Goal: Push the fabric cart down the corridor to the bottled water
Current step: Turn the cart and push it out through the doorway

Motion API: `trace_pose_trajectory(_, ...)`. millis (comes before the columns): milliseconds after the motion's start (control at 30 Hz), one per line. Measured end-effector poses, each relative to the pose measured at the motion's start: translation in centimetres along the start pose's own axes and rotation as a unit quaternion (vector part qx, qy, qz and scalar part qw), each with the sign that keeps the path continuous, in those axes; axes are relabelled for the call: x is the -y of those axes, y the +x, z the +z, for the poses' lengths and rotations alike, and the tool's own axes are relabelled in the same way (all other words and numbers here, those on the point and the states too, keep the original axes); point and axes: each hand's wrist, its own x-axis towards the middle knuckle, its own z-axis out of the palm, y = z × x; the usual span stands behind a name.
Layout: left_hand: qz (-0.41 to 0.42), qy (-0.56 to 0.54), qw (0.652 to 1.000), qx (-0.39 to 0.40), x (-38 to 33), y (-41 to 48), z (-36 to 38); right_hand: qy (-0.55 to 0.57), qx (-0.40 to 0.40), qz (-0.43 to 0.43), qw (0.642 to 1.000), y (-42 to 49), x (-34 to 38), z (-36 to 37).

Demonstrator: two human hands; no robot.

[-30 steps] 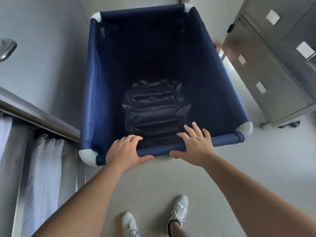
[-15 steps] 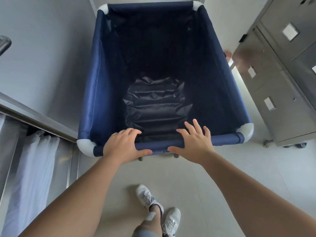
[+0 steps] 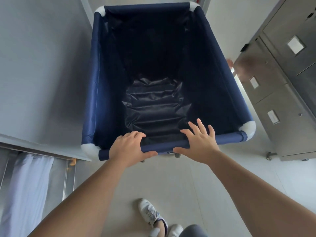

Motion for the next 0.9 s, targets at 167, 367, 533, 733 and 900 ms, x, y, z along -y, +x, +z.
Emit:
trace_pose_trajectory(167, -0.003, -0.007, 1.0, -0.002, 0.6, 3.7, -0.8, -0.006, -0.01, -0.008, 1.0, 3.7, -0.9, -1.5)
trace_pose_trajectory(367, -0.004, 0.0, 1.0, -0.027, 1.7, 8.3, -1.7, -0.004, -0.005, -0.014, 1.0, 8.5, -1.7, -3.5)
trace_pose_trajectory(533, -0.02, -0.004, 0.999, -0.05, 2.3, 12.8, -2.8, -0.011, 0.0, -0.028, 1.0, 13.2, -2.6, -5.7)
trace_pose_trajectory(733, -0.04, -0.017, 0.998, -0.046, 3.4, 18.4, -4.6, 0.002, 0.021, -0.049, 0.999, 19.0, -3.4, -8.5)
trace_pose_trajectory(900, -0.077, -0.019, 0.996, -0.043, 3.8, 22.3, -5.4, -0.006, 0.034, -0.063, 0.997, 23.2, -4.3, -10.5)
